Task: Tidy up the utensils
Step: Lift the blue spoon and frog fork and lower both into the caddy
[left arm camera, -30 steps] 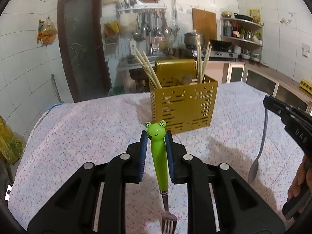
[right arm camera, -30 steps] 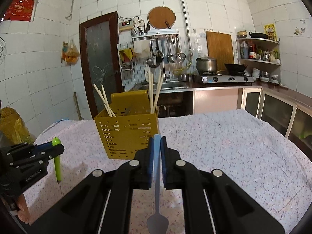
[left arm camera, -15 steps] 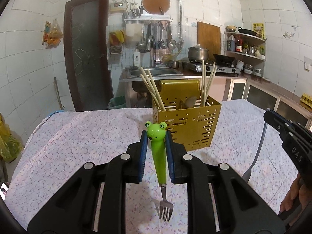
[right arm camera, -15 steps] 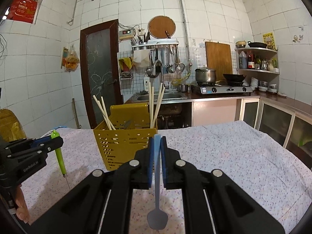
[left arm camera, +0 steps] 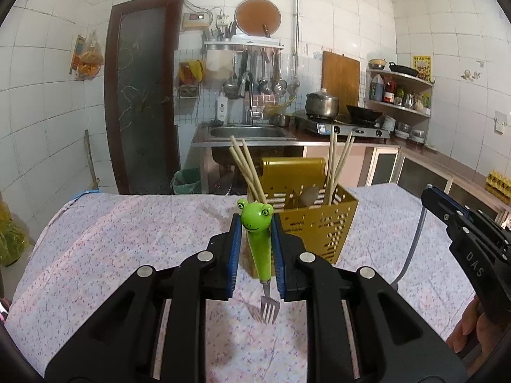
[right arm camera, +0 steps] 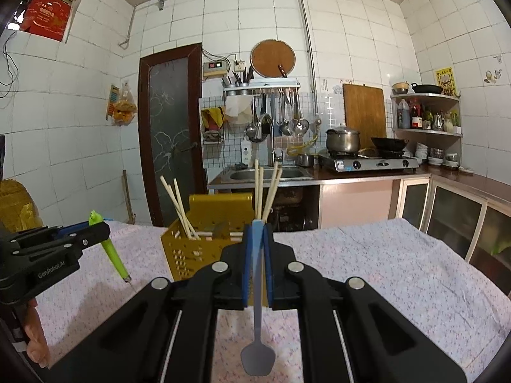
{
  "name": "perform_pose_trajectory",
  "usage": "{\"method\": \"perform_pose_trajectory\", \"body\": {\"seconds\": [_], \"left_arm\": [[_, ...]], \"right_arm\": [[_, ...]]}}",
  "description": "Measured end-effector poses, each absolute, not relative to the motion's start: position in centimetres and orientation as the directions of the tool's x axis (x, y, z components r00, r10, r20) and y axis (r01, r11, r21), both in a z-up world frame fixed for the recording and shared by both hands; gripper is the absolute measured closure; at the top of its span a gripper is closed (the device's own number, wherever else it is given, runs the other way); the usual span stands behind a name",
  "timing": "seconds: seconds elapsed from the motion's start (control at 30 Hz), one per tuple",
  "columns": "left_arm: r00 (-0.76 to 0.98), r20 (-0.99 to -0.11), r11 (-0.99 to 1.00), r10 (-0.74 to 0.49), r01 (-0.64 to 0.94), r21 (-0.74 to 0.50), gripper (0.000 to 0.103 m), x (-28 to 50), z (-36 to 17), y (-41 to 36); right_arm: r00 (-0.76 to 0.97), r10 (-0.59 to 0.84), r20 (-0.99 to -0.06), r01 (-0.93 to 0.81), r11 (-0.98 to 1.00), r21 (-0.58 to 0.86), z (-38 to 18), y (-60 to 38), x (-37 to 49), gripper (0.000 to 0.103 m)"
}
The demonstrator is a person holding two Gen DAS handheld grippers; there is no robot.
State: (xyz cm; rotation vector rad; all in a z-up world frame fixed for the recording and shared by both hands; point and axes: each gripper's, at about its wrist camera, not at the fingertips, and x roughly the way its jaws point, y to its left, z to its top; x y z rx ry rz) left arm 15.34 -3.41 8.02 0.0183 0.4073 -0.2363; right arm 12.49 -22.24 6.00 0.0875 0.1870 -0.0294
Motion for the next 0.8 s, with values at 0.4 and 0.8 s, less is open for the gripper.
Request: {"method": "perform_pose_trajectory", "body": {"seconds": [0.4,0.8], "left_arm": [[0.920,-0.290,0.965,-0.262,0.256,-0.061,0.085,19.1,16.0,-5.1],[0.933,-0.272,0.971,-0.236,0.236,-0.036,0.085,26.5,16.6,-7.0]], "right_arm": [[0.995,-0.005,-0.095,0.016,0.994,0.111,12.4,-23.0,17.2,0.096],[0.998,0.014,-0.060,-0.008,0.995,0.098,14.3,-22.4,25.0,0.096]]}}
